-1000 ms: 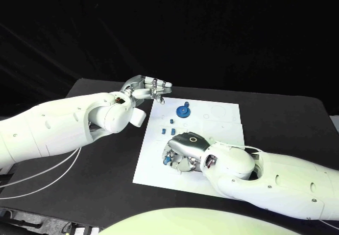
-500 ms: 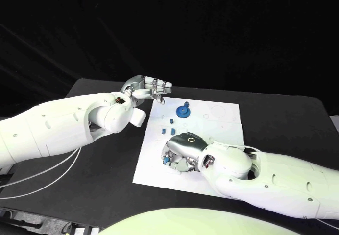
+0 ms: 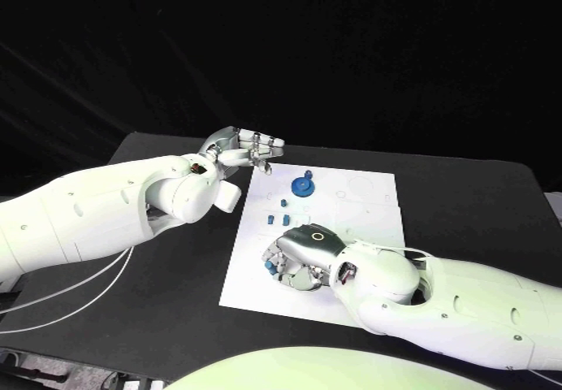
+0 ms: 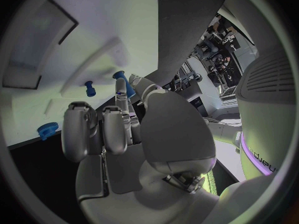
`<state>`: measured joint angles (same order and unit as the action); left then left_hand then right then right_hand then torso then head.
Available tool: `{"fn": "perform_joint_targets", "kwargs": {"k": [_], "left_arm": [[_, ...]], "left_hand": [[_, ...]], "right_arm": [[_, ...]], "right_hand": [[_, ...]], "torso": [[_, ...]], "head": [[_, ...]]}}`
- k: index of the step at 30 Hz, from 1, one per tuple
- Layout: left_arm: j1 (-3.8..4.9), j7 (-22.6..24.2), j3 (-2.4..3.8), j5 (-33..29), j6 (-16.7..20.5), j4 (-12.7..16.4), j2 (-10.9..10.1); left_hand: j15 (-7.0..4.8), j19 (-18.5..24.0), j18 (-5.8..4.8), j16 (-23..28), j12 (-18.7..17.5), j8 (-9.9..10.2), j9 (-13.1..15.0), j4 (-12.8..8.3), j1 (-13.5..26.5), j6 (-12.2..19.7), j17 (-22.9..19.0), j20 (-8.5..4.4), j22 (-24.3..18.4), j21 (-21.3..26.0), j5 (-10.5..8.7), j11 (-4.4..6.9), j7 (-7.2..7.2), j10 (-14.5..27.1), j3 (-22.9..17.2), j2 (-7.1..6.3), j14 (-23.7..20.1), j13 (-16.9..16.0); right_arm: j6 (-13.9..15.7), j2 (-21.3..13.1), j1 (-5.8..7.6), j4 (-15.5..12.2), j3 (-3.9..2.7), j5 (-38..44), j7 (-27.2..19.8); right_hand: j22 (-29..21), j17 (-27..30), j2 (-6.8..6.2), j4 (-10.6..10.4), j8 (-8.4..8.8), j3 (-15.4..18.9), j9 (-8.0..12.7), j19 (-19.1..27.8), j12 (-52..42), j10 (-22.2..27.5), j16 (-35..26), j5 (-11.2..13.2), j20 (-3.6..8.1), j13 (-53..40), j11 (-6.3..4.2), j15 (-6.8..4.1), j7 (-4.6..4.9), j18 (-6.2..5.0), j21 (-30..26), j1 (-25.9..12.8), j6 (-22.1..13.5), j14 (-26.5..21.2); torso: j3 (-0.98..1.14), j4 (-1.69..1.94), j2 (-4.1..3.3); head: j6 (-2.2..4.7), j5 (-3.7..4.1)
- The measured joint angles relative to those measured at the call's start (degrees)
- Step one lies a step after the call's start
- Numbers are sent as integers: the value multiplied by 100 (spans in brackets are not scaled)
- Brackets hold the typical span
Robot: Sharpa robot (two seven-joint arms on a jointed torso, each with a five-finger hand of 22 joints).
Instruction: Assemble the parts on the task board
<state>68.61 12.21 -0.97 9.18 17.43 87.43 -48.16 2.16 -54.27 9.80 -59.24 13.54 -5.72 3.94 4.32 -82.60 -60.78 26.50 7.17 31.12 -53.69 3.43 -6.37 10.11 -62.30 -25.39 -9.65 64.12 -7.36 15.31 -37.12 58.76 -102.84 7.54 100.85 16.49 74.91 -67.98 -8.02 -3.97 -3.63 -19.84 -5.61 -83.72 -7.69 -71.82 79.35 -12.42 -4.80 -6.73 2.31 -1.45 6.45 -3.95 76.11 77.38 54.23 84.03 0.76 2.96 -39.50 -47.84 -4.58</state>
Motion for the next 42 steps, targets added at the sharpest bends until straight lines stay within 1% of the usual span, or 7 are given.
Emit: {"fn": "perform_joint_targets", "kwargs": {"k": [4, 9, 18, 26, 31, 34, 42], "left_arm": [[-1, -2, 0, 13, -1, -1, -5], [-1, -3, 0, 22, -2, -9, -14], [-2, -5, -1, 33, -4, -17, -46], [-3, -4, -3, 39, -4, -30, -46], [-3, -2, -6, 42, -4, -33, -33], [-5, 0, -9, 43, -4, -33, -36], [-6, 3, -11, 45, -3, -33, -47]], "left_hand": [[0, 0, 1, 0, 0, 0, 0, 0, 0, 0, 0, 0, 0, 0, 0, 0, 0, 0, 0, 0, 0, 0], [0, 0, 1, 0, 0, 0, 0, 0, 0, 0, 0, 0, 0, 0, 0, 0, 0, 0, 0, 0, 0, 0], [0, 0, 0, -22, 23, 0, 0, 16, 0, 0, 0, 0, 0, 0, 0, 0, 0, 0, 16, 0, 0, -5], [0, 0, 0, -22, 23, 0, 0, 16, 0, 0, 0, 0, 0, 0, 0, 0, 0, 0, 16, 0, 0, -5], [0, 0, 1, -22, 23, 0, 0, 16, 0, 0, 0, 0, -5, 0, 0, 0, 0, 0, 16, 0, 0, -5], [0, 0, 1, -22, 23, 0, 0, 16, 0, 0, 0, 0, -5, 0, 0, 0, 0, 0, 16, 0, 0, -4], [-20, 0, 1, -22, 23, 0, 0, 16, 0, 0, 0, 0, -5, 0, 0, 0, 0, 0, 16, 0, -20, -4]], "right_arm": [[124, -171, -7, -180, -13, 15, 6], [296, -550, 21, -515, -101, 12, 10], [516, -1473, 390, -987, -165, -505, 16], [521, -1745, 474, -1138, -165, -1076, 30], [504, -1771, 485, -1151, -164, -1227, 47], [484, -1840, 486, -1132, -163, -1248, 88], [373, -2193, 489, -1160, -159, -1201, 366]], "right_hand": [[0, 0, 0, -15, 0, 15, 18, 0, 0, -20, 0, 0, 0, -15, -20, 0, -24, 0, 28, 0, -83, 0], [-1, 0, -22, -24, 0, 24, 28, -22, -61, -135, 0, 0, 22, -64, -50, -43, -43, 0, 76, -22, -132, 1], [-1, -13, -44, -30, -235, 112, -79, -21, -353, -496, 0, -35, 64, -329, -16, -63, 62, 0, 76, 1, 367, -20], [-1, -21, -77, 0, -256, 223, -81, -21, -899, -685, 23, -68, 63, -838, -31, -62, 73, 0, 106, 33, 559, -21], [3, -108, -77, 10, -257, 376, -81, -23, -1883, -516, 93, -68, 65, -1826, -107, -83, 25, 91, 188, 33, 703, 0], [3, -264, -36, -70, -262, 466, -80, -40, -3333, -363, 193, -111, 83, -3310, -120, -125, 9, 91, 282, 38, 760, 0], [3, -697, -54, -681, -456, 1005, -214, -20, -5783, -799, 517, -56, 103, -5773, -165, -125, -93, 158, 578, -698, 970, 0]], "torso": [[0, -2, 2], [0, -5, 6], [-5, -12, 9], [7, -50, 21], [14, -48, 26], [14, -48, 30], [14, -50, 30]], "head": [[10, 18], [32, 38], [94, 135], [99, 146], [96, 141], [99, 153], [122, 320]]}}
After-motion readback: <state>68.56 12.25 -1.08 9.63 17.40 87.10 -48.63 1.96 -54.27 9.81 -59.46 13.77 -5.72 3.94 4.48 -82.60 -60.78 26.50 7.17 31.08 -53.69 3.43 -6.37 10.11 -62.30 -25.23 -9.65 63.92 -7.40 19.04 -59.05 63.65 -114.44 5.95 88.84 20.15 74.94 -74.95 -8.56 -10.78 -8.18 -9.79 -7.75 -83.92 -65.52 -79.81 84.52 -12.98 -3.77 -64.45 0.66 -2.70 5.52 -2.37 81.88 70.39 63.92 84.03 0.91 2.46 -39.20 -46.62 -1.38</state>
